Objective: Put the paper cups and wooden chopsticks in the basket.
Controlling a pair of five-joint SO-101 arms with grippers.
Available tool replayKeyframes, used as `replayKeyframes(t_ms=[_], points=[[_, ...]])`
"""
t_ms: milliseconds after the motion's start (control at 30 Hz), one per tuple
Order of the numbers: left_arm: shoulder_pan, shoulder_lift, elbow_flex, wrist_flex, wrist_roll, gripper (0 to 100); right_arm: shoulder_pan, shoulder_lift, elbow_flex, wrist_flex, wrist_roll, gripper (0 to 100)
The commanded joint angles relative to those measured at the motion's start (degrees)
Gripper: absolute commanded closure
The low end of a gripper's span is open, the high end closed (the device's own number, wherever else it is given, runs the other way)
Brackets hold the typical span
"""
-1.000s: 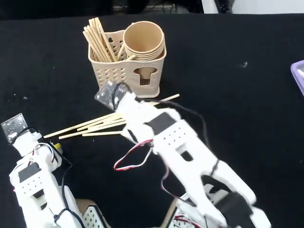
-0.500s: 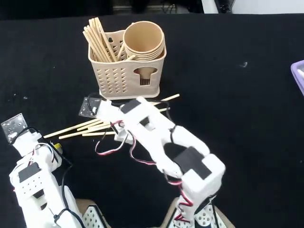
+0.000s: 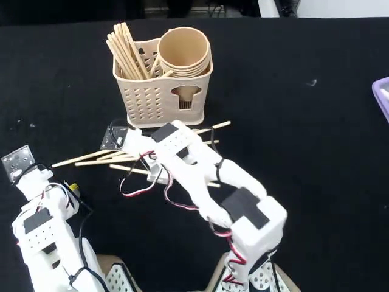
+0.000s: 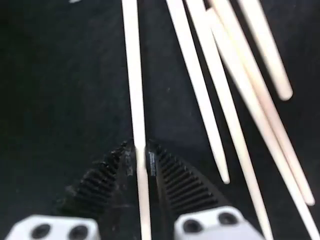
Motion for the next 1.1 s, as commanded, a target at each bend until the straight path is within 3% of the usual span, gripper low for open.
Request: replayKeyframes(t_ms=[0,267,433,533,767,933,1067], points=[[0.48,-0.7,-1.98,-0.97,0.09,75,-0.44,-6.99,-1.1,2.02,0.53,98.8],[0.48,-0.7,-1.98,-0.97,0.09,75,-0.44,-2.24,-2.24,-8.7,0.0,97.5],[0.48,-0.7,-1.98,-0.97,0.09,75,-0.44,1.36,-6.2,-7.3,-1.32,76.2],[0.48,-0.7,-1.98,-0.97,0.09,75,-0.79,2.77,-6.37,-7.74,0.09,71.7],[0.48,-0.7,-1.98,-0.97,0.09,75,-0.35,6.99,-6.64,-9.85,0.35,79.6],[0.4,-0.7,-1.98,-0.97,0.09,75,-0.35,6.99,-6.2,-8.79,1.85,99.3],[0.4,-0.7,-1.98,-0.97,0.09,75,-0.62,1.27,-6.11,-1.23,1.23,98.7]])
